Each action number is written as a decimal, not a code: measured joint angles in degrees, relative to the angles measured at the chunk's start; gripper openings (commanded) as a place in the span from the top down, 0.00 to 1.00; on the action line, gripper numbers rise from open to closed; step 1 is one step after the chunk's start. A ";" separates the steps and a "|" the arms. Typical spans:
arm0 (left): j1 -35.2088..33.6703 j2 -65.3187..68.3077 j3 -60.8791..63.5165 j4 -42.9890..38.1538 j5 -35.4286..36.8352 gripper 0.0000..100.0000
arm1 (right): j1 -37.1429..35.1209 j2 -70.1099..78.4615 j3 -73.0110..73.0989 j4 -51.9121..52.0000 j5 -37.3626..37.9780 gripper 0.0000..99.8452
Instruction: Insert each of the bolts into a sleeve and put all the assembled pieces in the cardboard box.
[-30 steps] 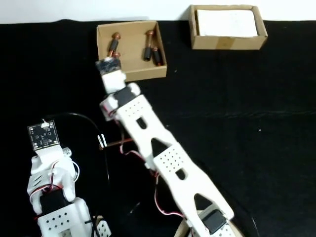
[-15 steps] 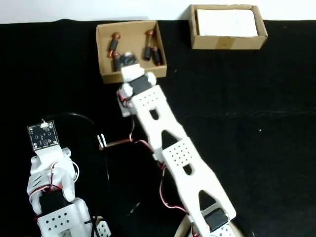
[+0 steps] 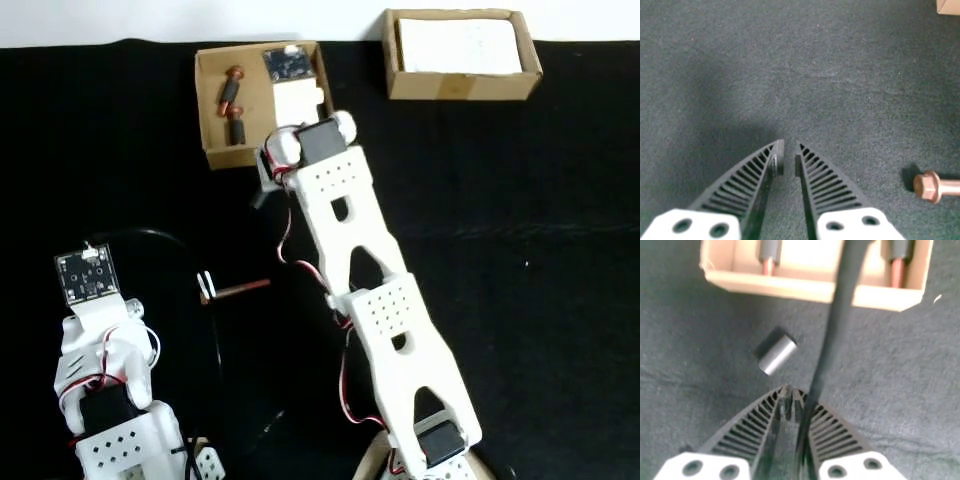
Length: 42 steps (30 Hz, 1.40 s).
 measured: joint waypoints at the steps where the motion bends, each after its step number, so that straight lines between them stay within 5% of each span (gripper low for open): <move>1: 0.00 0.00 0.00 0.00 0.00 0.93 | -0.44 0.00 0.88 0.00 0.00 0.86; 5: 0.00 0.00 0.00 0.00 0.00 0.93 | -3.96 -0.09 4.40 -2.29 -6.68 0.74; 12: 0.00 0.00 0.00 0.00 0.00 0.93 | -5.98 1.58 14.42 -17.14 -16.44 0.74; 20: 0.00 0.00 0.00 0.00 0.00 0.93 | -5.98 6.33 16.97 -24.97 -17.85 0.74; 26: 0.00 0.00 0.00 0.00 0.00 0.93 | -5.89 7.56 16.88 -25.41 -17.85 0.89; 31: 0.00 0.00 0.00 0.00 0.00 0.93 | -5.45 8.62 16.97 -24.53 -11.52 0.99; 42: 0.00 0.00 0.00 0.00 0.00 0.93 | -4.84 8.18 15.47 -11.08 0.70 0.99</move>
